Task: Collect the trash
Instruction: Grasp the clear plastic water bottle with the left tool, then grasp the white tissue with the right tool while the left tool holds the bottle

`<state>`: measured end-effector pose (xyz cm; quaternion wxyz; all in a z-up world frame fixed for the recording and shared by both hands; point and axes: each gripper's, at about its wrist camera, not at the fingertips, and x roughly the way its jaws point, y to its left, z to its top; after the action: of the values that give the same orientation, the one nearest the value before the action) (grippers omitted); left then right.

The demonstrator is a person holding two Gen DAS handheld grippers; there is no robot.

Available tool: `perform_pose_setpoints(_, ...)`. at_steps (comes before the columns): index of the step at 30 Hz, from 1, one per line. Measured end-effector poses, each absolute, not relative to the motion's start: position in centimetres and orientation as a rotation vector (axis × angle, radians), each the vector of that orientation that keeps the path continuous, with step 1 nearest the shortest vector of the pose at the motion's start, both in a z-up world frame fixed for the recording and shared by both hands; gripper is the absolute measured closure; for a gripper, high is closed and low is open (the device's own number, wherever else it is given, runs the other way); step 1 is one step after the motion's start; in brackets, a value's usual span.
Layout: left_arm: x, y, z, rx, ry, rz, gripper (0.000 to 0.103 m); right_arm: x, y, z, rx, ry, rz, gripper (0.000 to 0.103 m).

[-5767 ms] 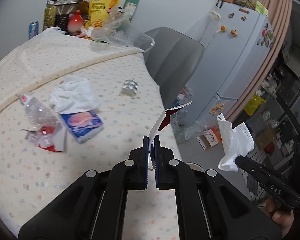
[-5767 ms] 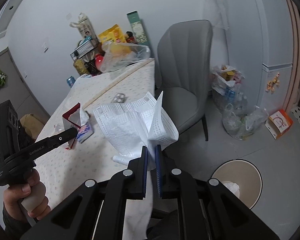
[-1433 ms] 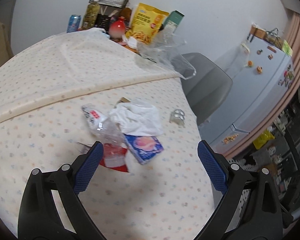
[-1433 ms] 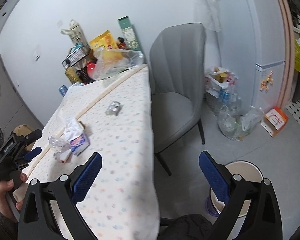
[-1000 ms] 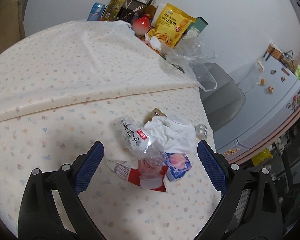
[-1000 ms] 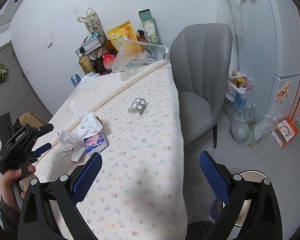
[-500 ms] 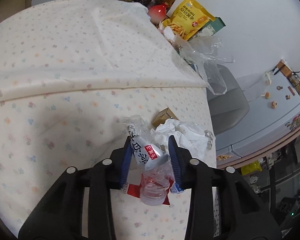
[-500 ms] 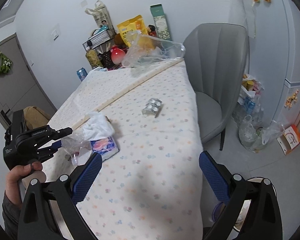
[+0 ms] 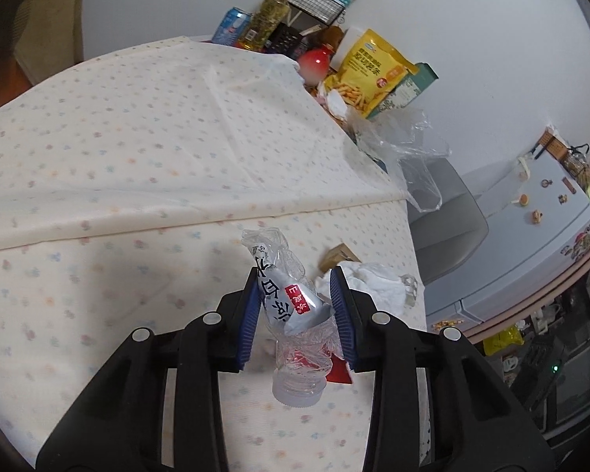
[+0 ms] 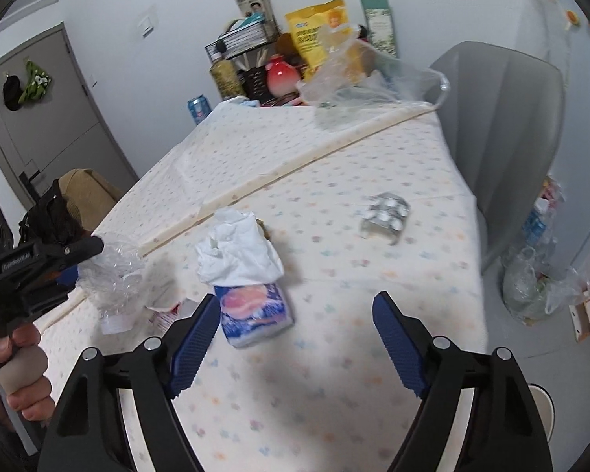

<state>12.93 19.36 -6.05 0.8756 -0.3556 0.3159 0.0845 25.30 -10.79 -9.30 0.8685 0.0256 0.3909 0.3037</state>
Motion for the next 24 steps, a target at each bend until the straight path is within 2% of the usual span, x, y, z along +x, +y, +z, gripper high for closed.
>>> perform_pose_setpoints(8,11.3,21.3,-5.9,-0.758,0.651,0.226,0.068,27.8,-7.7,-10.4,0.025,0.838,0.664,0.024)
perform_pose_setpoints(11,10.9,21.3,-5.8,-0.756,0.648,0.229,0.068,28.5,-6.9,-11.3,0.013,0.861,0.676,0.042)
perform_pose_setpoints(13,10.8,21.3,-5.9,-0.754,0.65,0.23,0.068,28.6,-6.6,-11.7,0.002,0.881,0.694,0.075)
perform_pose_setpoints(16,10.8,21.0,-5.9,-0.753,0.652,0.227,0.068,27.9,-6.8,-11.5,-0.006,0.873,0.711,0.096)
perform_pose_setpoints(19,11.2,20.5,-5.8,-0.75,0.654,0.217,0.068,26.7,-7.6,-10.9,-0.01,0.845,0.714,0.101)
perform_pose_setpoints(24,11.6,19.3,-5.7,-0.742,0.653,0.185,0.068,24.9,-9.3,-9.8,0.016,0.819,0.734,0.101)
